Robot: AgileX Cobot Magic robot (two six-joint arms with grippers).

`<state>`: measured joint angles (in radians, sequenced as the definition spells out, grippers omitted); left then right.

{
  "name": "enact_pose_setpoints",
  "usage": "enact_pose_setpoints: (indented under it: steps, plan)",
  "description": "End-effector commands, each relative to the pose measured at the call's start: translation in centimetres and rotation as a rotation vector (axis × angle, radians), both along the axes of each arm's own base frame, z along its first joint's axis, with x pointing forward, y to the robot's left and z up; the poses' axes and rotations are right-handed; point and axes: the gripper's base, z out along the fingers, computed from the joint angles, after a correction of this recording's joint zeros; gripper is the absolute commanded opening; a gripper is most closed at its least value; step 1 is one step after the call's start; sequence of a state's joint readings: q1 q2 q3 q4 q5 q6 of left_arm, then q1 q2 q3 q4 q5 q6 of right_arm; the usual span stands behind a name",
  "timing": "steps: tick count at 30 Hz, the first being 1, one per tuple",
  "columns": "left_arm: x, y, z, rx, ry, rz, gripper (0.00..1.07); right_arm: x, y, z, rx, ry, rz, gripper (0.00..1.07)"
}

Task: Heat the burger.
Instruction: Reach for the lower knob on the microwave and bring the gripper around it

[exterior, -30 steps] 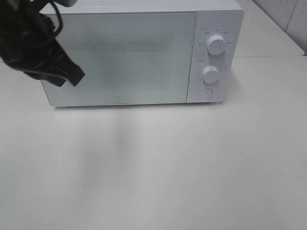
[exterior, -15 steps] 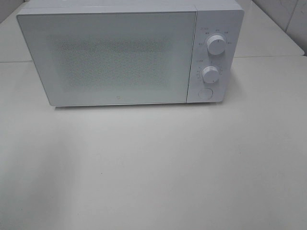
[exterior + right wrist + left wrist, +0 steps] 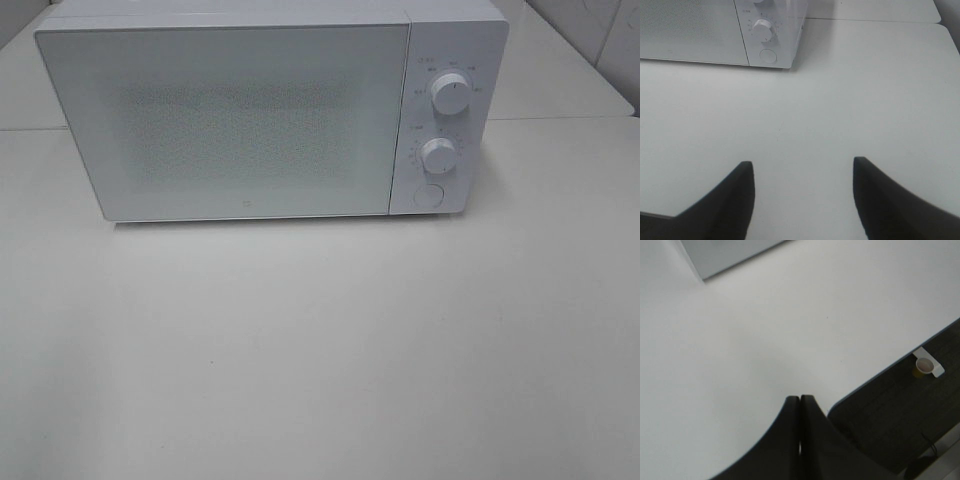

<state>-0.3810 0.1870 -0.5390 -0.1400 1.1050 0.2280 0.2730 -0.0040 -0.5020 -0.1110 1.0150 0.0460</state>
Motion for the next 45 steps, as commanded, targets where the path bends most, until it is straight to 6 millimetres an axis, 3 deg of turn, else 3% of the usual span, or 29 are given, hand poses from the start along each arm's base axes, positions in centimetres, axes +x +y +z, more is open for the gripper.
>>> enact_pose_setpoints:
  steps: [1, 7, 26, 38, 45]
  plan:
    - [-1.0, 0.25, -0.01, -0.011, -0.062, -0.029, 0.0, -0.26, -0.05, 0.0, 0.005, -0.034, 0.003, 0.56]
    - [-1.28, 0.41, -0.54, -0.023, -0.15, -0.036, 0.0, -0.29, -0.03, 0.0, 0.005, -0.034, -0.019, 0.56]
    - [-1.24, 0.4, -0.5, -0.041, -0.139, -0.021, 0.0, -0.54, 0.22, 0.0, 0.0, -0.035, -0.27, 0.56]
    - [-1.23, 0.4, -0.5, -0.037, -0.141, -0.019, 0.0, -0.54, 0.22, 0.0, 0.0, -0.035, -0.27, 0.56]
    - [-1.01, 0.43, -0.5, -0.024, -0.144, 0.143, 0.0, -0.54, 0.22, 0.0, 0.0, -0.035, -0.27, 0.56]
